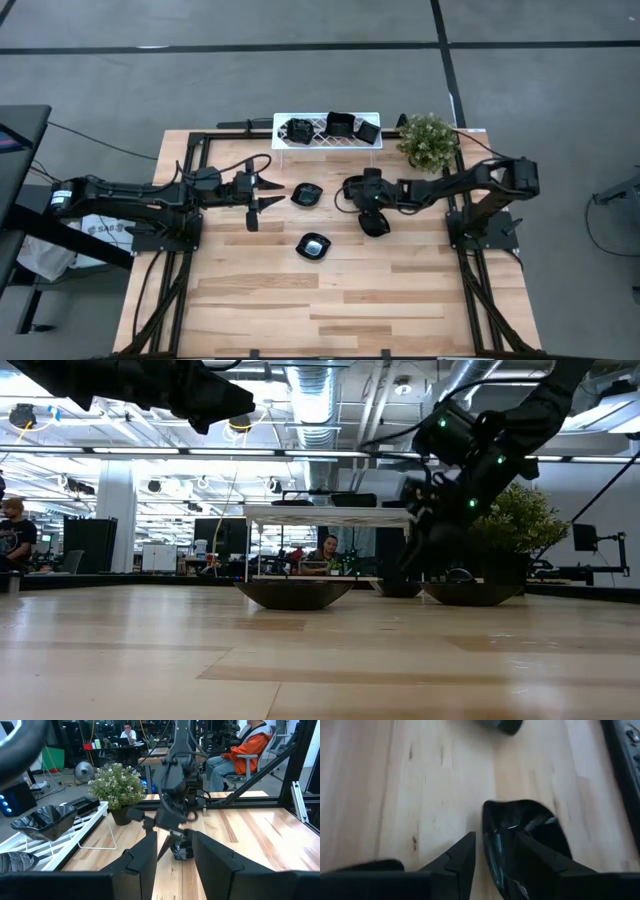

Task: Pick & Place Mini shaped plates
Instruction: Stack the black leaf-shaped plate on top of the black leaf-shaped plate on the shelf

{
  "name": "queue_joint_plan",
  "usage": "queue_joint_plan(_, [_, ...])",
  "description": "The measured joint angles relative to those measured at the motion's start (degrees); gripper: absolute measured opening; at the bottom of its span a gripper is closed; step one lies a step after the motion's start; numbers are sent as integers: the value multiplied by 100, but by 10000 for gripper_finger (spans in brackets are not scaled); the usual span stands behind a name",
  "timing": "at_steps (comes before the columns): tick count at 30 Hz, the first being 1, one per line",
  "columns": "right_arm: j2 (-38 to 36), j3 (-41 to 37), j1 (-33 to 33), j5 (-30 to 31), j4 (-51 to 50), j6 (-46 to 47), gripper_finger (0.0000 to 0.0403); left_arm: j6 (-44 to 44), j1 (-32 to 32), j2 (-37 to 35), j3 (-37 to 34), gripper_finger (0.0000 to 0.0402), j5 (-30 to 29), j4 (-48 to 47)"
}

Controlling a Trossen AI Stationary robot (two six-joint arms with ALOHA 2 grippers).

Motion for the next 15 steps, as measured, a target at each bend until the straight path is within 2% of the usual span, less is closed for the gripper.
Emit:
queue_joint_plan(5, [278,35,7,33,137,-264,125,0,0,-1,0,127,0,18])
queue_joint_plan(15, [259,199,9,18,6,-338,106,0,2,1,0,127,-1,23])
